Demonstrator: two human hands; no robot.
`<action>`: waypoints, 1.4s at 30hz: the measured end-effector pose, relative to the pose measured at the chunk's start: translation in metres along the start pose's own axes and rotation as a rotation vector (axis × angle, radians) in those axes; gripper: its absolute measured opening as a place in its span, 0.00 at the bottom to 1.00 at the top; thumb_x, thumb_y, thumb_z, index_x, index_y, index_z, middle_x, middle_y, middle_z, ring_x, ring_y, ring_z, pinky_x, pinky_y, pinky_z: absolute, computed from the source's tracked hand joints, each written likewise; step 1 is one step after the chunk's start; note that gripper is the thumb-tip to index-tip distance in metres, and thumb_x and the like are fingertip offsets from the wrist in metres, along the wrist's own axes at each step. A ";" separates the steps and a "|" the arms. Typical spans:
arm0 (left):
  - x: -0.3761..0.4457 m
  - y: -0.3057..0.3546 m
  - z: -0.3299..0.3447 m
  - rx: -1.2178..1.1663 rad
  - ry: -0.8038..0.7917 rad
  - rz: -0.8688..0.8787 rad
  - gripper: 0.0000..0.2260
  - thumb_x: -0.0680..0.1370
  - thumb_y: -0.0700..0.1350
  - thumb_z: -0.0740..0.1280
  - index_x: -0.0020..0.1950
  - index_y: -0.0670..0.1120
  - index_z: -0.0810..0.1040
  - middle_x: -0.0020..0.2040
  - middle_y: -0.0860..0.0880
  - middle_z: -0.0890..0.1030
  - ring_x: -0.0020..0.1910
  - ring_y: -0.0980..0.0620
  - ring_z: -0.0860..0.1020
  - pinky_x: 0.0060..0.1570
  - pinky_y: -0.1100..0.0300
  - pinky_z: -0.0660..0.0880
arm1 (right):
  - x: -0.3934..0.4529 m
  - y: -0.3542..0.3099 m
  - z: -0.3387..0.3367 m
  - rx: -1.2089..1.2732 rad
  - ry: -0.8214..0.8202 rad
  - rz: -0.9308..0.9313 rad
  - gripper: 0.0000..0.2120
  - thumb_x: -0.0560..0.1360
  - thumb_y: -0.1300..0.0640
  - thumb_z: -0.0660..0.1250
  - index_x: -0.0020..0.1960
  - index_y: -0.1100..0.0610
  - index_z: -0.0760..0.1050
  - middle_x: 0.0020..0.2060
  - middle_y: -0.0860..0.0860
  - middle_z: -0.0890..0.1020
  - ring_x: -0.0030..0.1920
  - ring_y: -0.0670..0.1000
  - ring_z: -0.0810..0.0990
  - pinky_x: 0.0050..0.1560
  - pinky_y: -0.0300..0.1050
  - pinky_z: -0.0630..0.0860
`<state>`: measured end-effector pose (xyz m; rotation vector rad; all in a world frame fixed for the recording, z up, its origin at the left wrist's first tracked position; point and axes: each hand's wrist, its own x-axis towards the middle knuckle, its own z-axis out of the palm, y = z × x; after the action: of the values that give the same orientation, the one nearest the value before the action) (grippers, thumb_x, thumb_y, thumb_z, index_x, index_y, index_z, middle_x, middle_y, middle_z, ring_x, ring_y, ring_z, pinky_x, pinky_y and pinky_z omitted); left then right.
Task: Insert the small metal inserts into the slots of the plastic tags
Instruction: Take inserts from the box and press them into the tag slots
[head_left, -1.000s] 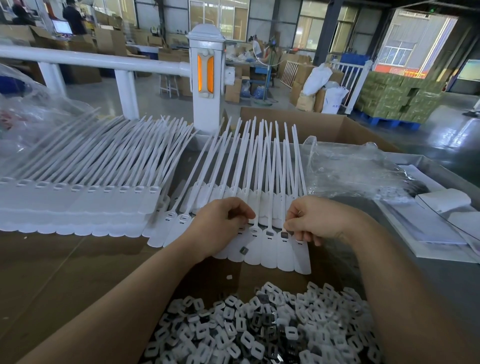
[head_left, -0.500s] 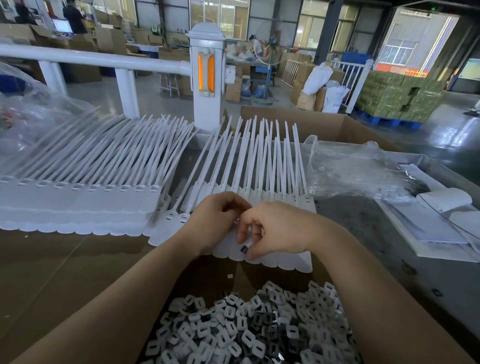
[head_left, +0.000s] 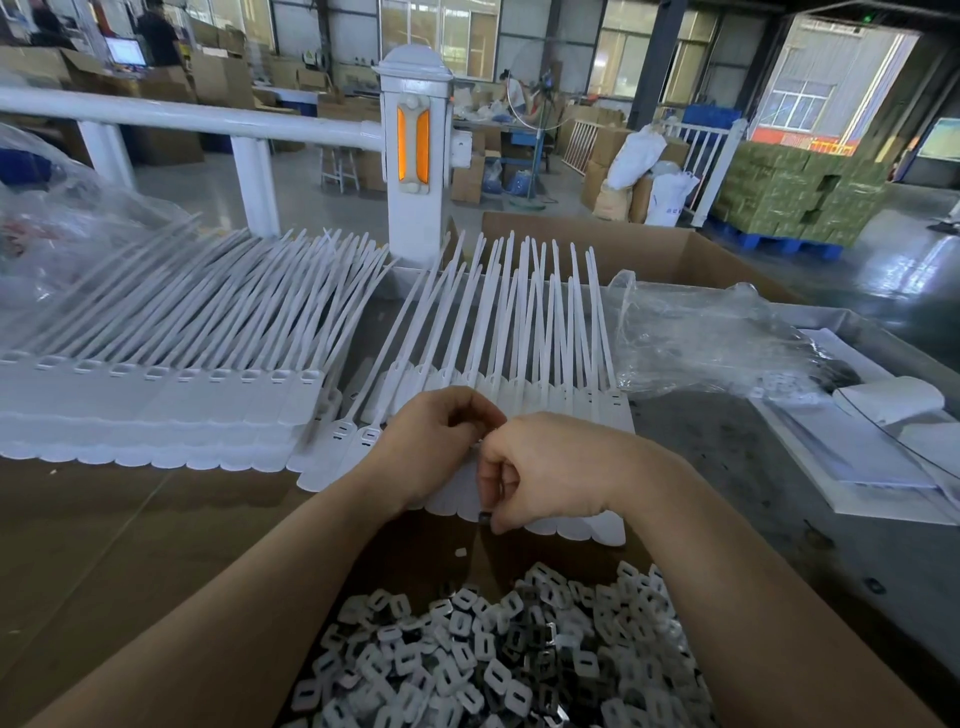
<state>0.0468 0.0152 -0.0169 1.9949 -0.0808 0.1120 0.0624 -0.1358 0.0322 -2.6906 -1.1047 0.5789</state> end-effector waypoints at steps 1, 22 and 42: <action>0.000 0.000 0.000 0.006 0.001 -0.001 0.13 0.79 0.36 0.64 0.45 0.53 0.81 0.42 0.56 0.83 0.44 0.62 0.80 0.48 0.63 0.76 | 0.000 -0.001 0.000 -0.005 0.000 0.000 0.07 0.72 0.53 0.76 0.45 0.48 0.79 0.33 0.40 0.76 0.33 0.38 0.75 0.33 0.33 0.67; 0.003 -0.002 0.002 -0.071 0.023 -0.035 0.10 0.80 0.48 0.65 0.41 0.49 0.81 0.33 0.56 0.81 0.31 0.63 0.75 0.40 0.63 0.70 | 0.002 0.016 -0.001 0.081 0.591 0.132 0.04 0.73 0.58 0.69 0.43 0.50 0.79 0.31 0.42 0.77 0.34 0.42 0.77 0.41 0.42 0.78; 0.002 0.003 0.003 0.043 -0.013 0.033 0.05 0.79 0.49 0.68 0.43 0.53 0.80 0.37 0.54 0.81 0.31 0.64 0.75 0.32 0.72 0.70 | 0.002 0.032 -0.004 0.308 0.556 0.126 0.04 0.77 0.53 0.70 0.44 0.46 0.79 0.38 0.44 0.83 0.37 0.46 0.84 0.36 0.42 0.83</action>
<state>0.0486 0.0108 -0.0153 2.0380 -0.1200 0.1229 0.0863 -0.1571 0.0254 -2.4295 -0.6402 -0.0030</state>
